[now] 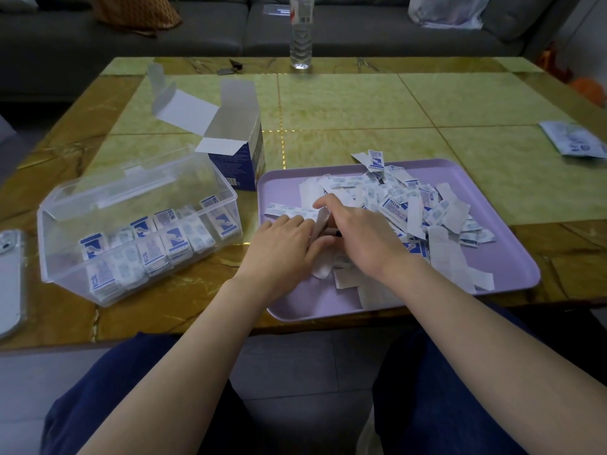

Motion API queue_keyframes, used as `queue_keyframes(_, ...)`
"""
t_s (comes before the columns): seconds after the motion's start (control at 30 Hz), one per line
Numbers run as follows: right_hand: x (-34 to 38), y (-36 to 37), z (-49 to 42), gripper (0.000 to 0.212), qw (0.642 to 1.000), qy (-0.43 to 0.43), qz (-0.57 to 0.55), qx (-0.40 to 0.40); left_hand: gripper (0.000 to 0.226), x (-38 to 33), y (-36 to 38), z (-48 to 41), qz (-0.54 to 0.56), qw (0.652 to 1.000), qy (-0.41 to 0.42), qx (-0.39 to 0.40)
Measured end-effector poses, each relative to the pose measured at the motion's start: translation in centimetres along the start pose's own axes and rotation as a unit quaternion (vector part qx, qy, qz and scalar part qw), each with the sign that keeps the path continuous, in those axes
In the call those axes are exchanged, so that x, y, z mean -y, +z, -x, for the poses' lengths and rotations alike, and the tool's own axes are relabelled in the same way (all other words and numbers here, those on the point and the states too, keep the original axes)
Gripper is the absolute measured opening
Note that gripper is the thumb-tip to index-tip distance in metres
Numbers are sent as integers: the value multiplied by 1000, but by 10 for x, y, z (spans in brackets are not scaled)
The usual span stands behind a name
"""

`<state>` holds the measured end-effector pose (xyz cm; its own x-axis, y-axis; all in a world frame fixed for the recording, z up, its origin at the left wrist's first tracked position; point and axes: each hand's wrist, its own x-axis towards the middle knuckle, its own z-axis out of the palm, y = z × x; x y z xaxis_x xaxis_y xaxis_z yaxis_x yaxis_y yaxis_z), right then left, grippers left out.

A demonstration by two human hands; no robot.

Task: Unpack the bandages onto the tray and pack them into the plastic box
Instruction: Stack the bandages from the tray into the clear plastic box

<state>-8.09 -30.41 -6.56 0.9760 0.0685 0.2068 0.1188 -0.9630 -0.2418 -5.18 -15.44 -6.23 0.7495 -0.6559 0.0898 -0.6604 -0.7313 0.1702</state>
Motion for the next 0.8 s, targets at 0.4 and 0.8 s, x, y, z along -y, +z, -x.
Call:
queue_keyframes(0.4, 1, 9, -2, 57, 990, 75, -115, -32, 18, 8, 2, -3, -52, 998, -11, -43)
queue_keyframes(0.8, 20, 14, 3, 63, 975, 24, -220, -17, 27, 7, 12, -1, -83, 996, -38, 16)
